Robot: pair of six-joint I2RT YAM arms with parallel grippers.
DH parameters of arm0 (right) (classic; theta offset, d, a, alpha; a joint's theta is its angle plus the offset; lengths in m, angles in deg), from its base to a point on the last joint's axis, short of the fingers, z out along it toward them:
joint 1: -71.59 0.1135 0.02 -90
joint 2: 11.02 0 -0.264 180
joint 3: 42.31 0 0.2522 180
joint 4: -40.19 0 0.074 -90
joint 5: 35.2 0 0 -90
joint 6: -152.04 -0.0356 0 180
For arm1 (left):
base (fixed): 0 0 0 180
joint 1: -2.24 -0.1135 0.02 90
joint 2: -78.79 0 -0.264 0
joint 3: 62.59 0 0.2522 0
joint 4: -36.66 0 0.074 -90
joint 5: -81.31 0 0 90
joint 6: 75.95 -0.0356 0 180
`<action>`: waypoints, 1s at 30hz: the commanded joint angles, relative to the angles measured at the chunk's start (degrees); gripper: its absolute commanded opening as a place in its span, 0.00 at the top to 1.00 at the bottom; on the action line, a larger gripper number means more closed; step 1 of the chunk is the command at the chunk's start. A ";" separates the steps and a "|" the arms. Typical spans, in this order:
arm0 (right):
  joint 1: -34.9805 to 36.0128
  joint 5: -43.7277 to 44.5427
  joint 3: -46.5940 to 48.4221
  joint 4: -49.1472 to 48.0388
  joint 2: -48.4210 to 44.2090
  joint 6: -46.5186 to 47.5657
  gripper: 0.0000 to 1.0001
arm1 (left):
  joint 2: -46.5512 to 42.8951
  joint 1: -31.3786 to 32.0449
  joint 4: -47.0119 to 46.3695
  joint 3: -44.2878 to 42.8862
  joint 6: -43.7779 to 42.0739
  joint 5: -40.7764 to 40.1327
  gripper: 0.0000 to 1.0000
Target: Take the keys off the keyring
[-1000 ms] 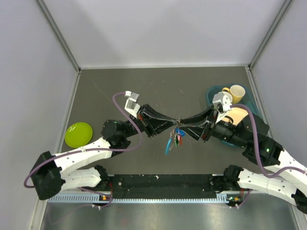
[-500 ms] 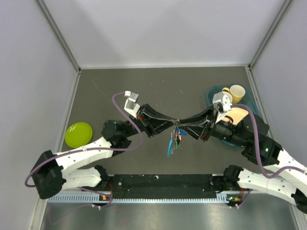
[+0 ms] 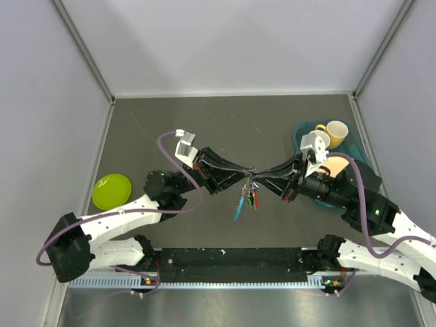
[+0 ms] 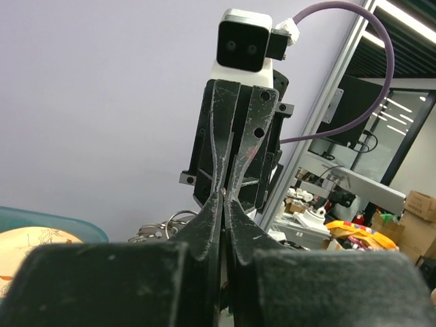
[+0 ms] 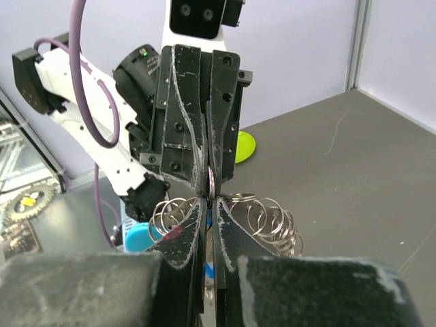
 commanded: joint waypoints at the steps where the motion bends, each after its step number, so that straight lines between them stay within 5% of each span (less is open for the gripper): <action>1: 0.14 -2.10 -0.54 -0.93 -1.01 8.44 1.00 | -2.36 0.53 1.22 -0.68 -2.34 2.27 0.91; 6: -0.04 -2.45 1.29 3.37 0.04 12.14 1.00 | -3.16 0.27 8.32 -2.16 -6.28 6.48 0.67; 9: -0.12 -2.54 1.56 5.30 0.31 12.49 1.00 | -4.47 -0.08 19.92 -5.32 -11.89 10.87 0.61; 22: -0.48 -6.32 7.97 18.12 2.59 15.13 1.00 | -8.52 -0.61 71.58 -22.20 -43.20 7.80 0.57; 30: -0.56 -8.69 8.94 20.51 4.09 14.78 1.00 | -3.96 -0.53 85.77 -31.96 -49.45 13.70 0.59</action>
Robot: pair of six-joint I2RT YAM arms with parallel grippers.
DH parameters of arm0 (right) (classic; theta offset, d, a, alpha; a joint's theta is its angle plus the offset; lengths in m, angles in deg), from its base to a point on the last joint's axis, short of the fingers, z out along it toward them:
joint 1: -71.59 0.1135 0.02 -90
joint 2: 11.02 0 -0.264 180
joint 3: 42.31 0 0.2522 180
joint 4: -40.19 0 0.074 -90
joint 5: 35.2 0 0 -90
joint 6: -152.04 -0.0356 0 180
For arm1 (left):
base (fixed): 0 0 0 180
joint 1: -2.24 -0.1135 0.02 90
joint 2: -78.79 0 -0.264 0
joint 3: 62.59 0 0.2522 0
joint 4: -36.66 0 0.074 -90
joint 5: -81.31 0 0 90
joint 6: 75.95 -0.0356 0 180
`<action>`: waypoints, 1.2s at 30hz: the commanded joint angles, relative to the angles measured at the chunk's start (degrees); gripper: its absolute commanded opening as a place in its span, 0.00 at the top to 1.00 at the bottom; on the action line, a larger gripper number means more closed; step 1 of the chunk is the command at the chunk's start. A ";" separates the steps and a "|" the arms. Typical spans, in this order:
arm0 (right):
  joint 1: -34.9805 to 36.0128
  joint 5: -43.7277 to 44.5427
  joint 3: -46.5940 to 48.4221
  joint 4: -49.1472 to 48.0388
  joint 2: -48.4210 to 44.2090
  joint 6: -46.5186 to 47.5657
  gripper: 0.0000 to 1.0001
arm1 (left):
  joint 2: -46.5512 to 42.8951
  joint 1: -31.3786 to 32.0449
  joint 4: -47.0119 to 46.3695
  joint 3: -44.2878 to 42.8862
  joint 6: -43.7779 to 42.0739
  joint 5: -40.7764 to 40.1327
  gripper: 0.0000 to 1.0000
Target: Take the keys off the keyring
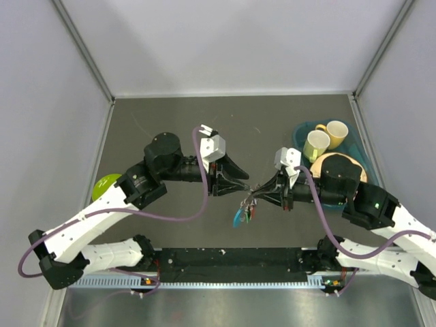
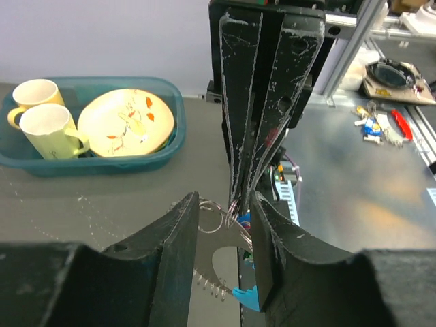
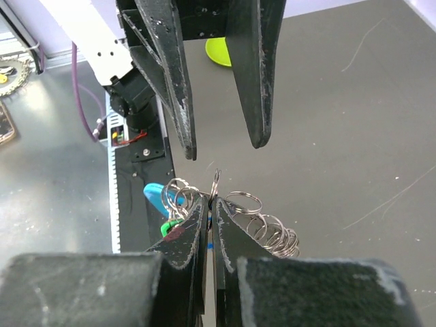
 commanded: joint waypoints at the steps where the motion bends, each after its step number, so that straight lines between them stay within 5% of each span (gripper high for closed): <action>1: -0.39 -2.83 3.02 -1.48 0.48 0.35 1.00 | 2.10 -0.11 10.17 -4.75 -6.67 3.60 0.60; 22: -0.48 -4.42 3.46 -1.65 2.24 -0.27 1.00 | 11.51 -0.02 26.79 -15.13 -17.93 12.39 0.76; 26: -0.48 -4.42 3.20 -1.74 2.42 -0.27 1.00 | 12.04 -0.11 26.79 -15.13 -18.46 12.66 0.80; 29: -0.48 -4.16 3.11 -1.74 2.42 -0.35 1.00 | 11.95 -0.02 27.40 -15.13 -19.25 12.92 0.99; 35: -0.48 -0.55 3.46 -2.00 2.07 -1.15 1.00 | 8.98 -0.02 20.92 -11.02 -15.48 12.13 1.00; 36: -0.48 -0.20 3.37 -2.18 1.89 -1.15 0.88 | 8.18 -0.11 15.34 -9.69 -14.17 11.96 1.00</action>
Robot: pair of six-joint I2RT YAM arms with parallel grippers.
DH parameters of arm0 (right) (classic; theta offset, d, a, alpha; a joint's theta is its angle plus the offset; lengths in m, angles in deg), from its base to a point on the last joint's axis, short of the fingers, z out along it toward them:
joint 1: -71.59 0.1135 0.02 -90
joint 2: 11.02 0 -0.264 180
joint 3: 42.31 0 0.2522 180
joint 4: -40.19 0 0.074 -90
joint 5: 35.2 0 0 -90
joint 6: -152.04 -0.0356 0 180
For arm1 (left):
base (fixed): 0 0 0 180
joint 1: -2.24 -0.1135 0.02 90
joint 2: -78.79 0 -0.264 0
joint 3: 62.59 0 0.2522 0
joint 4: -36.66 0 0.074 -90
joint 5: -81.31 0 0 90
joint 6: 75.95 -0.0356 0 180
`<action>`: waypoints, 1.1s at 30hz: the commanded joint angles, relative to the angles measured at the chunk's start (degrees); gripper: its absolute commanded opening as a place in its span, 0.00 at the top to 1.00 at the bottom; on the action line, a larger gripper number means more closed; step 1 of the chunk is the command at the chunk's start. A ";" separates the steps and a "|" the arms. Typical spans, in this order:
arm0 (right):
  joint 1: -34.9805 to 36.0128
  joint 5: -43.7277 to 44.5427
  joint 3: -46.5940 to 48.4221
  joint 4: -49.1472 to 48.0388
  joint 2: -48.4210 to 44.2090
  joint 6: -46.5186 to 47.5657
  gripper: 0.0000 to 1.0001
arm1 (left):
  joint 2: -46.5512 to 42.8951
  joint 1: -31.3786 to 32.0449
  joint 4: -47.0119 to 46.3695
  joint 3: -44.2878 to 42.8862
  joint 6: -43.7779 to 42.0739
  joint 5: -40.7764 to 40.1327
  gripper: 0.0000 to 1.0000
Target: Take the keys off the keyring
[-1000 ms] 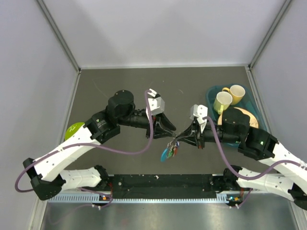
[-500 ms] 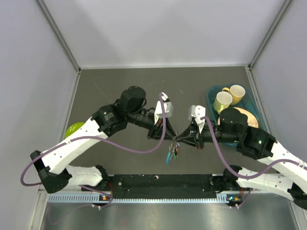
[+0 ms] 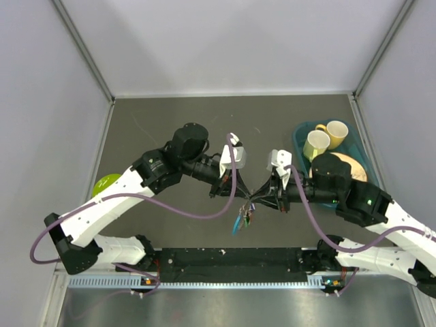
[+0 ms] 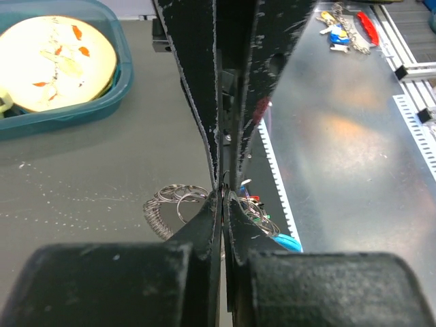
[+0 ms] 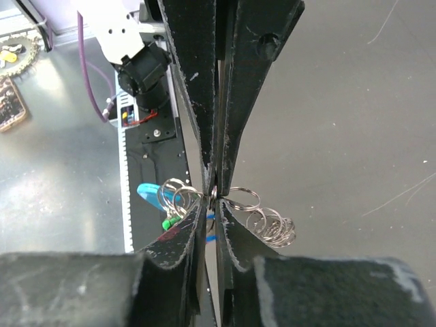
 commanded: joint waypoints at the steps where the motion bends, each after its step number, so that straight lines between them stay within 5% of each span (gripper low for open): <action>1: -0.43 3.47 3.15 -4.85 -1.50 -2.58 0.82 | -5.26 -0.02 -13.95 5.78 6.55 0.37 1.00; 8: -0.43 10.77 0.25 -7.92 -10.54 -6.55 0.61 | -13.27 -0.29 -46.64 21.00 27.57 -5.60 1.00; 20: -0.43 9.90 -10.29 -22.58 -18.99 -4.89 0.53 | -19.78 -0.29 -94.26 40.43 52.45 -20.71 1.00; 29: -0.43 8.49 -10.03 -27.78 -14.95 -2.60 0.43 | -16.01 -0.29 -113.54 45.53 63.00 -25.56 1.00; 33: -0.43 6.65 -8.72 -29.45 -12.23 -1.37 0.43 | -14.51 -0.29 -114.62 45.19 63.80 -23.89 1.00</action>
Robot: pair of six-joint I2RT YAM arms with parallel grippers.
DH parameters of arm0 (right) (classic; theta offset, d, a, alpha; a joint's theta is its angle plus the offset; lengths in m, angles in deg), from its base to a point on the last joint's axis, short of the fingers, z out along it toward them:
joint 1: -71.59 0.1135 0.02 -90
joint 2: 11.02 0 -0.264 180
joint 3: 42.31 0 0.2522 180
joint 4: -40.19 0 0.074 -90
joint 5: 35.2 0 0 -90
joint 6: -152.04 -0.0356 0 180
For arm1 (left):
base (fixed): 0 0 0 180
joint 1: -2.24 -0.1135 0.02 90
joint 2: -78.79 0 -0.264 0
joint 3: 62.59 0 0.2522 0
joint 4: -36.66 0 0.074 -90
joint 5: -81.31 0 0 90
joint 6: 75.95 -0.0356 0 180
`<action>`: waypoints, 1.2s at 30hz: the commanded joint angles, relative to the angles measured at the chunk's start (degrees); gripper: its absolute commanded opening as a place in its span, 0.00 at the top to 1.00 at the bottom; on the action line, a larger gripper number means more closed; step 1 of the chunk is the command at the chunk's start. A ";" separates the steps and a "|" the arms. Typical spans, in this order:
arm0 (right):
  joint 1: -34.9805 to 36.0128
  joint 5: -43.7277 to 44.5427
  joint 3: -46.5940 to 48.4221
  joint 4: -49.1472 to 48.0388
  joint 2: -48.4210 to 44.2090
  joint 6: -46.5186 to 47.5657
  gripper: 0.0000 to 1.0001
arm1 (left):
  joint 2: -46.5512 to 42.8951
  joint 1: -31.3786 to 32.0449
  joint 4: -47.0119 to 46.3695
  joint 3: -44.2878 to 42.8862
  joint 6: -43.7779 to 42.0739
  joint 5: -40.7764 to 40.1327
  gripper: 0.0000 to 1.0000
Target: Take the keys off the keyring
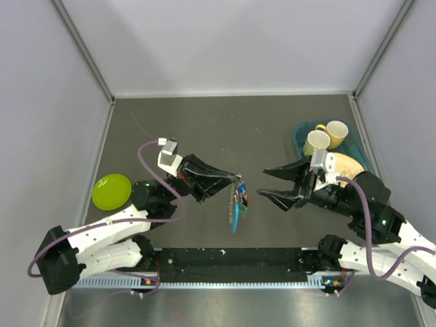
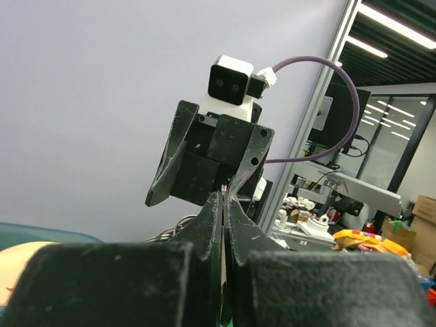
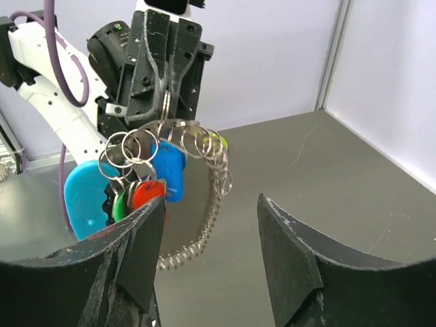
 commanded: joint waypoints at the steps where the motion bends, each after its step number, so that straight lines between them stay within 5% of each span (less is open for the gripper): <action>1: -0.39 -2.99 4.03 -5.32 2.90 1.76 0.43 | 0.86 0.04 -12.28 -0.04 3.87 -0.50 1.00; 15: -0.39 -11.08 5.79 -6.03 5.97 7.74 0.40 | 5.16 0.04 -17.91 -4.16 9.23 6.97 1.00; 26: -0.39 -13.81 5.09 -6.21 6.07 5.37 0.60 | 5.60 0.04 -17.21 -4.60 8.53 5.92 1.00; 36: -0.39 -13.02 3.86 -6.65 4.75 2.46 0.58 | 4.46 0.04 -13.51 -5.22 6.77 6.36 1.00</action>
